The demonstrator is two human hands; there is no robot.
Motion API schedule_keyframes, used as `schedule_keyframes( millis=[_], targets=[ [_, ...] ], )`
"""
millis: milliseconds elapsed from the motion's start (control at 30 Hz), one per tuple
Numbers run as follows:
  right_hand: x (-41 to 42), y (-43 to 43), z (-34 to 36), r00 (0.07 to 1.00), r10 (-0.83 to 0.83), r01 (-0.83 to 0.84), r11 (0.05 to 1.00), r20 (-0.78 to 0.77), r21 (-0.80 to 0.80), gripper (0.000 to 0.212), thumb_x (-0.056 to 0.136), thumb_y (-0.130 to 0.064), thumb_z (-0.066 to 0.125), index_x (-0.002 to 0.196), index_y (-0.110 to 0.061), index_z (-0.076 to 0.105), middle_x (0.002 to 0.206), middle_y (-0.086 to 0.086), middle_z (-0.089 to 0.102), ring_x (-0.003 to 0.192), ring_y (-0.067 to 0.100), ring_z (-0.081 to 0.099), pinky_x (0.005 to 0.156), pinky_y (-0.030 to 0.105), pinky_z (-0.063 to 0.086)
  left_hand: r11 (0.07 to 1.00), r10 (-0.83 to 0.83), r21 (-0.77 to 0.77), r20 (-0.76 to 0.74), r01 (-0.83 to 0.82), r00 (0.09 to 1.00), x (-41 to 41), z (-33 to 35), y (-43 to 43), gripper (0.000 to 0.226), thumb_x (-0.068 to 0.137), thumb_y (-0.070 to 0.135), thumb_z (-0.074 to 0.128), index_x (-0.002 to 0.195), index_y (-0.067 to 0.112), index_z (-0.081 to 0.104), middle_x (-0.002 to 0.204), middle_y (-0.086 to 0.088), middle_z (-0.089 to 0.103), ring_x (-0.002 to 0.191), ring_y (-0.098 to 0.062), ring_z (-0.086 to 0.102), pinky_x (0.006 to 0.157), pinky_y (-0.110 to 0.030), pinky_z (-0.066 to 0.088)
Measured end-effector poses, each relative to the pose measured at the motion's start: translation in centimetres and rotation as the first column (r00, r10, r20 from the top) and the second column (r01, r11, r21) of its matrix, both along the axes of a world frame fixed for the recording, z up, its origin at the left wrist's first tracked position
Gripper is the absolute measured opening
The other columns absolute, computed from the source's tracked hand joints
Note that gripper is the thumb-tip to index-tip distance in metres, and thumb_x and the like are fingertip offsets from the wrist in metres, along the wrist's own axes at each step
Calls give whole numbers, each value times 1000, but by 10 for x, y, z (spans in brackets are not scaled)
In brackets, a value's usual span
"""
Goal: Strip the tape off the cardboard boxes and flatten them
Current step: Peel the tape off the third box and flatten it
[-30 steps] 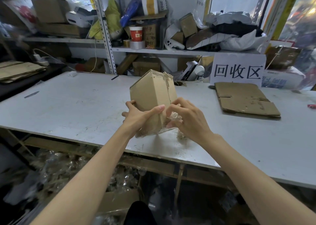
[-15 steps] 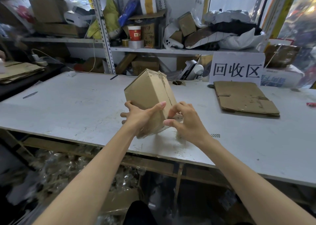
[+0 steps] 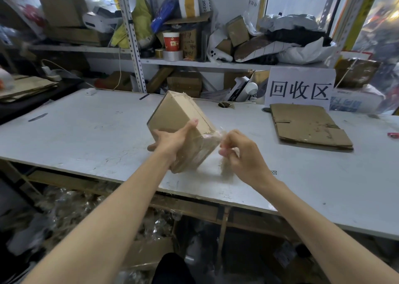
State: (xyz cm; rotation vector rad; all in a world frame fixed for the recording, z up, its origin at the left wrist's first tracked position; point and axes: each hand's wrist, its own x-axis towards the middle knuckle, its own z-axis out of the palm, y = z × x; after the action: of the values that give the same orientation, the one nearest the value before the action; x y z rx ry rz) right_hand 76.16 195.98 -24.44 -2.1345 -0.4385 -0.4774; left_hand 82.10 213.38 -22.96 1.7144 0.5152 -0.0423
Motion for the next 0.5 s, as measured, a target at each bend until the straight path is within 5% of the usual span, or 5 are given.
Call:
schedule_keyframes(
  millis=[167, 300, 500],
  targets=[
    [2, 5, 6, 987, -117, 120, 993, 109, -15, 35, 75, -20, 80, 103, -12, 59, 94, 0, 66, 79, 13, 63, 72, 27, 53, 983, -52, 174, -2, 52, 999, -4, -1, -10, 129, 45, 76, 80, 144, 31, 9, 116, -9, 27, 127, -40, 35, 101, -61, 43],
    [10, 16, 2, 984, -155, 161, 984, 87, -73, 16, 77, -12, 77, 85, -9, 63, 87, 3, 63, 81, 19, 56, 76, 37, 50, 982, -58, 178, -24, 62, 998, -3, -1, -13, 133, 41, 81, 77, 143, 31, 8, 118, -11, 28, 124, -39, 36, 99, -59, 45],
    [20, 8, 7, 997, -72, 71, 997, -29, -27, 22, 67, -2, 79, 71, -15, 61, 73, 2, 63, 75, 17, 52, 69, 23, 41, 977, -93, 194, -5, 92, 996, 0, -5, -11, 131, 39, 80, 78, 140, 35, 7, 116, -8, 24, 126, -39, 33, 101, -59, 43]
  ],
)
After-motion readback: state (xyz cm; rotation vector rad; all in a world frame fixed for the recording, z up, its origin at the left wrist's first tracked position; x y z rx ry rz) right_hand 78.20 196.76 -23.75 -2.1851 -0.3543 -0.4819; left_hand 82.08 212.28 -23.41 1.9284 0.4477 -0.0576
